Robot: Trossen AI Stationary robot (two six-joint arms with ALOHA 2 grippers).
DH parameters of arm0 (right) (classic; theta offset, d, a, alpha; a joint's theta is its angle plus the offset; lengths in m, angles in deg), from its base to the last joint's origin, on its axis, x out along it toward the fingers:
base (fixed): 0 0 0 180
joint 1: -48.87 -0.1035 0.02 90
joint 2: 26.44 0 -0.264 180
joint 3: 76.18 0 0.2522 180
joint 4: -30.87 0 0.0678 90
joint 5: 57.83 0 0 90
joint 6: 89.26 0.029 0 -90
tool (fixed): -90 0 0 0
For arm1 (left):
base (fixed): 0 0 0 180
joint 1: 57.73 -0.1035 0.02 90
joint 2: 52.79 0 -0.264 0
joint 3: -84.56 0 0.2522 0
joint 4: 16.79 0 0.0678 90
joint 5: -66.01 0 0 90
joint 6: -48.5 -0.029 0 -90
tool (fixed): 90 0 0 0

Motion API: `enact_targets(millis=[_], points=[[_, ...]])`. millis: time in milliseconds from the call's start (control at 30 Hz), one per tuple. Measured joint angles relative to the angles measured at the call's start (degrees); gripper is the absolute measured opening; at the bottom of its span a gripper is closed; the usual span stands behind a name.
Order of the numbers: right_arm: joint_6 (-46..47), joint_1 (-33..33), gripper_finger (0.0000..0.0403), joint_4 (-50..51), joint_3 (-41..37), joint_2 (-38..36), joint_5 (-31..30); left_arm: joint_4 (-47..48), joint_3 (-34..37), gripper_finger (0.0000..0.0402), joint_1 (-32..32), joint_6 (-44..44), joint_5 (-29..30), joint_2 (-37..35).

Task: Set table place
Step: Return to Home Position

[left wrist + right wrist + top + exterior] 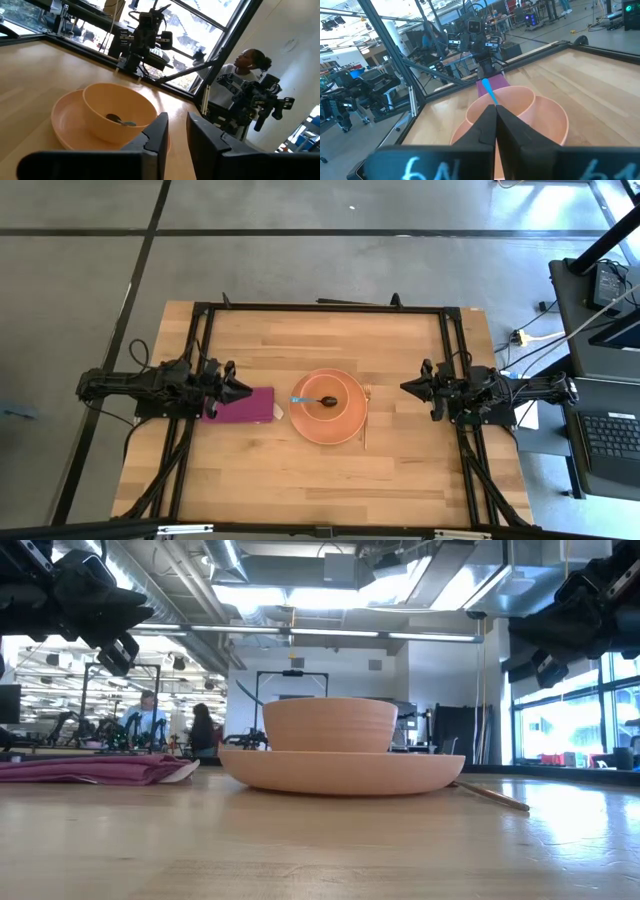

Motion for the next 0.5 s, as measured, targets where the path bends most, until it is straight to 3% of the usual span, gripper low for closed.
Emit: enact_targets(millis=[500], points=[[0.0,0.0,0.001,0.0,0.0,0.0,0.0,0.0,0.0,0.0074,-0.02,0.0,0.0,-0.01]])
